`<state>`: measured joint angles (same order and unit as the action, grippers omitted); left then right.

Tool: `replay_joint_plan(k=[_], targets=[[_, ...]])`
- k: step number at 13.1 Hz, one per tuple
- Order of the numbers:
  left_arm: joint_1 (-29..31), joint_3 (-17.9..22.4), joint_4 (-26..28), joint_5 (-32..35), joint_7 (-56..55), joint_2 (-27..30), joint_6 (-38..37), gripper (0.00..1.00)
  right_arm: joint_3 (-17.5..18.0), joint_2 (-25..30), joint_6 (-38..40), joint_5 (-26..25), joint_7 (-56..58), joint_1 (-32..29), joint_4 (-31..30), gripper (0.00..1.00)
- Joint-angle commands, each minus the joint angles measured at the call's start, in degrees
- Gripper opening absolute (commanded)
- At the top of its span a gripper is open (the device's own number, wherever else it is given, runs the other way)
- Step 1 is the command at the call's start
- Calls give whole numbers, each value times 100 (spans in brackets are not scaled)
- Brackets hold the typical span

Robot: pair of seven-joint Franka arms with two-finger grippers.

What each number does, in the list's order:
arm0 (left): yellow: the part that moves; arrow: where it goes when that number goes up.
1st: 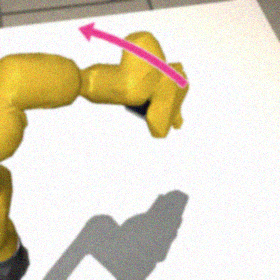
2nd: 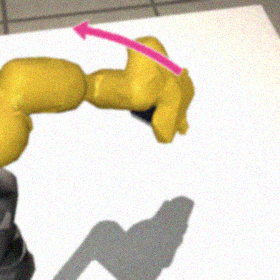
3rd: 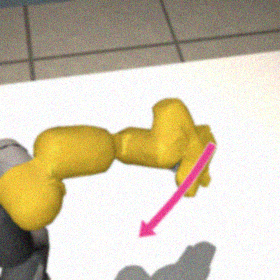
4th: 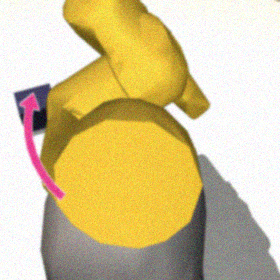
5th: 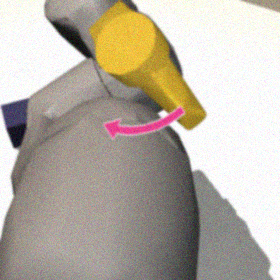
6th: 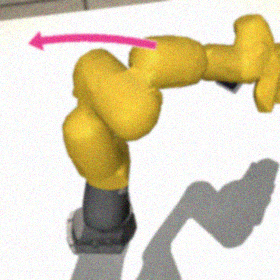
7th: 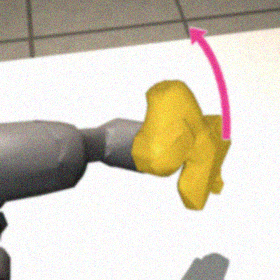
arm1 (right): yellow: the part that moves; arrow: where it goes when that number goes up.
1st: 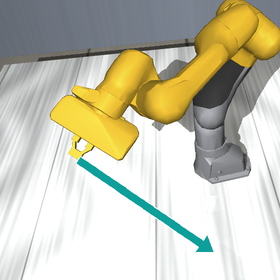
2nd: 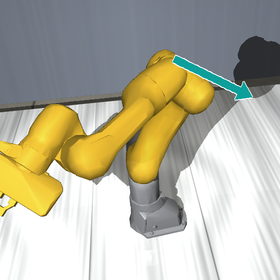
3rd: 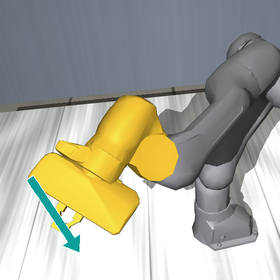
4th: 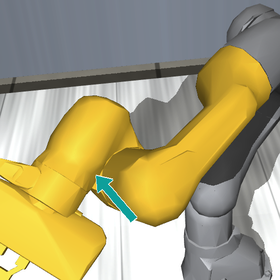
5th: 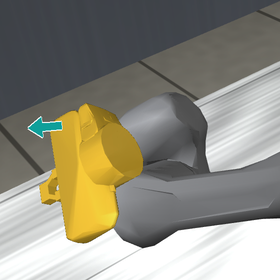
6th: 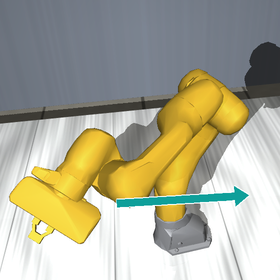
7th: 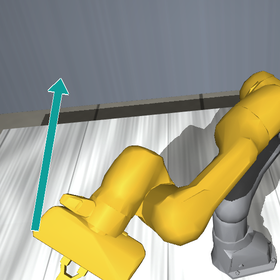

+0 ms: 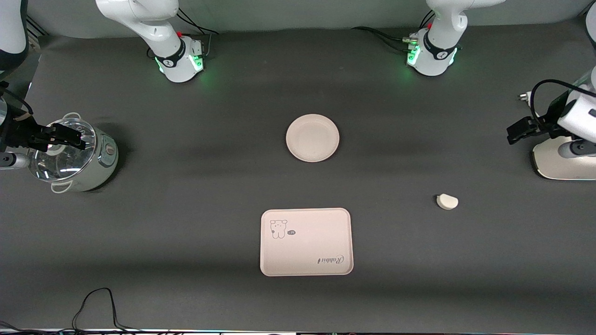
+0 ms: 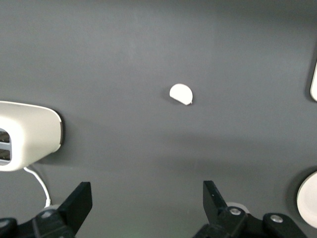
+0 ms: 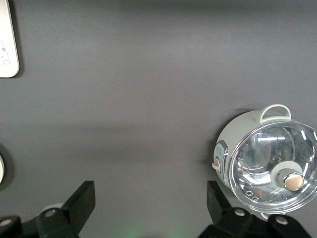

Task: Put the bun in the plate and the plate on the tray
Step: 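Move the left gripper down toward the white bun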

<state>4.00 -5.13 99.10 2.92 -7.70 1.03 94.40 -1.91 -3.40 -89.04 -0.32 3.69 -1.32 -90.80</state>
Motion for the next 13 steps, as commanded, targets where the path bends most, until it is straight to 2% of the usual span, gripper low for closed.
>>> replay_joint_plan(k=[1, 7, 11, 13], targets=[[-180, 47, -216, 15, 67, -409, -116, 100, -73, 50, -52, -126, 114, 88, -70, 100], [-269, 47, -85, 15, 14, -1754, 1034, 100, -73, 68, -52, -126, 114, 88, -105, 100], [-224, 47, 451, 15, -38, -2466, 2264, 100, -73, 68, -52, -126, 114, 88, -122, 100], [-251, 47, 539, 15, -39, -2747, 2635, 100, -73, 68, -52, -126, 114, 88, -131, 100]])
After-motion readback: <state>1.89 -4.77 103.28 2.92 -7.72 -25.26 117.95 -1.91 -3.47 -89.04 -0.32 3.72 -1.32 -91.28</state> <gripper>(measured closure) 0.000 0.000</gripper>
